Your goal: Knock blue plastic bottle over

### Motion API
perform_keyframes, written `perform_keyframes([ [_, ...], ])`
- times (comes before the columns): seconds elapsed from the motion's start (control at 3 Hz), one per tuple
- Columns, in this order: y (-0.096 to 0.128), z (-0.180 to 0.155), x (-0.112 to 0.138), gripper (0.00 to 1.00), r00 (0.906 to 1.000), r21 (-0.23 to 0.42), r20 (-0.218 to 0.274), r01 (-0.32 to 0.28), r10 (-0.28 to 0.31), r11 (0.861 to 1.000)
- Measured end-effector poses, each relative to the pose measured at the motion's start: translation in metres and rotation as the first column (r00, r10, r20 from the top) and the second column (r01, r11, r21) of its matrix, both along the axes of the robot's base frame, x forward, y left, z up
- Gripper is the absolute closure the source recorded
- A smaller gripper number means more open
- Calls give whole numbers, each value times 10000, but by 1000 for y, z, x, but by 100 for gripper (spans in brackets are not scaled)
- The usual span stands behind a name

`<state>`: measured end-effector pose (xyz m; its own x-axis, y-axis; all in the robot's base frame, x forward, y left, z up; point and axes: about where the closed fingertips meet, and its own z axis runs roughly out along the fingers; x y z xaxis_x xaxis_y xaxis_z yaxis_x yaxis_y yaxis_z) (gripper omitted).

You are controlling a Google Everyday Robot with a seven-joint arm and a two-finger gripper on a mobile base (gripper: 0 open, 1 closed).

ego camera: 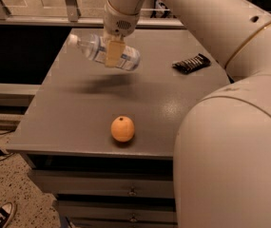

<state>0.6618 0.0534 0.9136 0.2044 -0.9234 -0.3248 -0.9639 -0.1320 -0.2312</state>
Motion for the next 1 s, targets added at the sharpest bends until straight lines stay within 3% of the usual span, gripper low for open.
perform_keyframes([
  [0.33, -13, -27, -20, 100, 9952, -1987, -724, -794, 661, 9768],
  [0.67, -21, -54, -31, 74, 9828, -3037, -1611, -1369, 908, 9429],
  [1.0, -22, -68, -33, 51, 9737, -2856, -2143, -1386, 777, 9483],
])
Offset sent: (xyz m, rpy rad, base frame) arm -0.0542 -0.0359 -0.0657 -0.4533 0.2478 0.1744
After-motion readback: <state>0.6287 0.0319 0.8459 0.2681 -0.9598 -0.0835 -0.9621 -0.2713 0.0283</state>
